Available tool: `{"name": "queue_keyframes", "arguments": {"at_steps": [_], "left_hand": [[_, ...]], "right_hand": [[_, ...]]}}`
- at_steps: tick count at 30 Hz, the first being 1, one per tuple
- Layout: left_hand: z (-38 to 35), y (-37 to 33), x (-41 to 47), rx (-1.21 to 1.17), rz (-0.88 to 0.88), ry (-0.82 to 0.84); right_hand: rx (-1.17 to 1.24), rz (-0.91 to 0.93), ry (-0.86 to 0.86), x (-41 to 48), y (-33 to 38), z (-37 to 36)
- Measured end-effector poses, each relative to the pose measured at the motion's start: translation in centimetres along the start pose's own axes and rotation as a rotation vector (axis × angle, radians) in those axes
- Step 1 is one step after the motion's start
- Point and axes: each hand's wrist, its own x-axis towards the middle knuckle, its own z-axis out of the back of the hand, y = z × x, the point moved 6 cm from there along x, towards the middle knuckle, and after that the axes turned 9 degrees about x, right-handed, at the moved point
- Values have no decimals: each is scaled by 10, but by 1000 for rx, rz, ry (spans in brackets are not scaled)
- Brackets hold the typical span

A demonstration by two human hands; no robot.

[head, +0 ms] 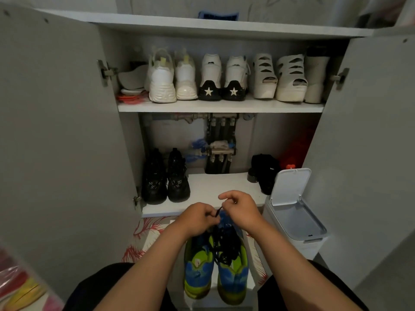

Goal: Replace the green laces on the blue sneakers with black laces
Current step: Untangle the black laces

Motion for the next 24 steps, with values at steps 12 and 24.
{"name": "queue_keyframes", "arguments": {"at_steps": [12,24], "left_hand": [[45,-3,-12,-986,203,-453],[21,14,-10,18,98,45]], "right_hand": [[-81,-237,263,-4,-22,-26],[5,-179,-79,14,-21,4]]}}
